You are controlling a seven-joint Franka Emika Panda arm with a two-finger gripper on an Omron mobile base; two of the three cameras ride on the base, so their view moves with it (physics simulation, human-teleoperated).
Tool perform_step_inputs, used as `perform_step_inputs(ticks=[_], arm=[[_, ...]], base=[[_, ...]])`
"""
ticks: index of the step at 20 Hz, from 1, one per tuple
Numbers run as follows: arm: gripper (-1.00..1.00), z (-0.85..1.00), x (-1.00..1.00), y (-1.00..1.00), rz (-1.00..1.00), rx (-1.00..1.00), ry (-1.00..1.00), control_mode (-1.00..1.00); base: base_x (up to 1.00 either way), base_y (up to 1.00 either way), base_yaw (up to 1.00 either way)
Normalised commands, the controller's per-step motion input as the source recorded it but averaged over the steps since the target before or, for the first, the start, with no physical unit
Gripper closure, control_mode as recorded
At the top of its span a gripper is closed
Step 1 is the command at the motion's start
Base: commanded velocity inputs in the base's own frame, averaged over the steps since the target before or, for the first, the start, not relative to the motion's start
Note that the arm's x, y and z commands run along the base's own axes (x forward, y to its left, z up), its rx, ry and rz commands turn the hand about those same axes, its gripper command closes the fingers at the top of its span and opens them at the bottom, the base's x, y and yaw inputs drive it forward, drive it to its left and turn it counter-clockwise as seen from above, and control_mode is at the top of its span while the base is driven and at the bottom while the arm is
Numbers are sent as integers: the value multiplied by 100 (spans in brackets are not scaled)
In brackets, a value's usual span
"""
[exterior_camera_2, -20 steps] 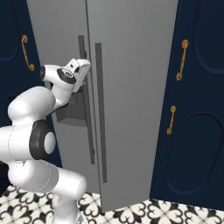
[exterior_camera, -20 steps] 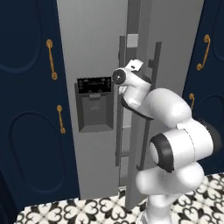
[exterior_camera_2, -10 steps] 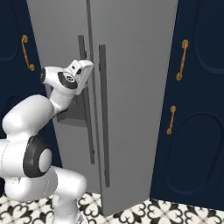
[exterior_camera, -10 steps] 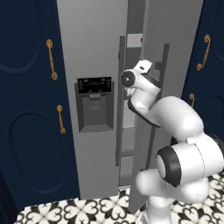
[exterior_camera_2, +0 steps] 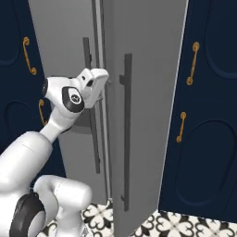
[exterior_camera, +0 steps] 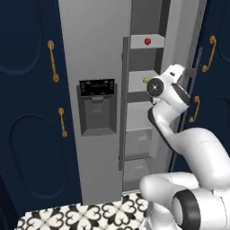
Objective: Take the strawberry from the fridge and place it on top of the pancake, located on the dining counter.
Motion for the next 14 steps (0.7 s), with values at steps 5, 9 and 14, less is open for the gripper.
perform_step_inputs(ticks=[5,9,14], arm=[[-100,4,-86,-89,-27,2,0,-100],[-100,0,-74,-97,-25,3,0,-100],[-100,4,-36,-89,-17,0,-2,-100]], base=[[0,0,0],[0,0,0],[0,0,0]])
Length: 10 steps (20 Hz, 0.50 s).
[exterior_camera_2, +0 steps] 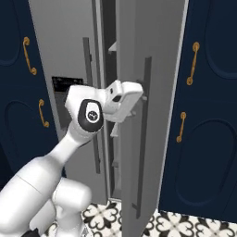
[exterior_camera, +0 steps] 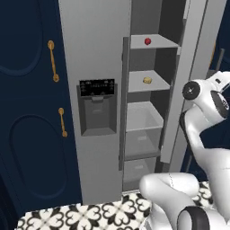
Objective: Take the strawberry from the fridge and place it on top of the pancake, located on the dining counter.
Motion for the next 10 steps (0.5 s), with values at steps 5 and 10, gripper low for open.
perform_step_inputs(ticks=[5,10], arm=[[-100,22,-49,-57,-13,0,-9,-100],[-100,31,-61,7,-1,0,-3,-100]], base=[[0,0,0],[0,0,0]])
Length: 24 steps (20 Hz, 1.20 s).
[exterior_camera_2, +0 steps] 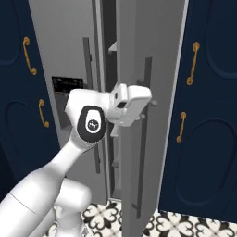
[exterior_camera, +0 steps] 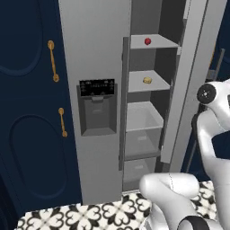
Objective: Take the strawberry from the fridge and place it on top of the pancake, located on the dining counter.
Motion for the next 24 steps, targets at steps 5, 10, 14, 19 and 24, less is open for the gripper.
perform_step_inputs(ticks=[5,10,14,19,24], arm=[[-100,28,-41,40,0,0,0,-100],[-100,16,-10,79,0,0,0,-100],[-100,0,2,97,0,1,0,-100],[-100,0,0,92,0,9,-4,-100],[-100,-5,-9,77,5,25,-7,-100]], base=[[0,0,0],[0,0,0],[0,0,0],[0,0,0],[0,0,0]])
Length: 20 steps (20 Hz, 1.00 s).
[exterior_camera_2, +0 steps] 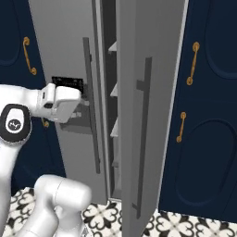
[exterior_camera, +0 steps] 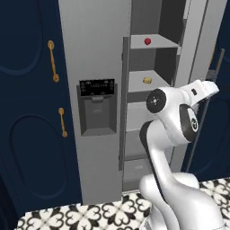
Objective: Take the strawberry from the fridge and place it on top of the pancake, located on the dining counter.
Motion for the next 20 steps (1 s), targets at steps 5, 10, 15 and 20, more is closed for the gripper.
perform_step_inputs(ticks=[5,10,15,20], arm=[[-100,-22,-22,69,18,32,-9,-100],[-100,-12,-35,82,14,17,0,-100],[-100,-21,-44,23,1,7,0,-100],[-100,-5,0,7,0,0,1,100]], base=[[0,0,0],[0,0,0],[0,0,0],[63,54,0]])
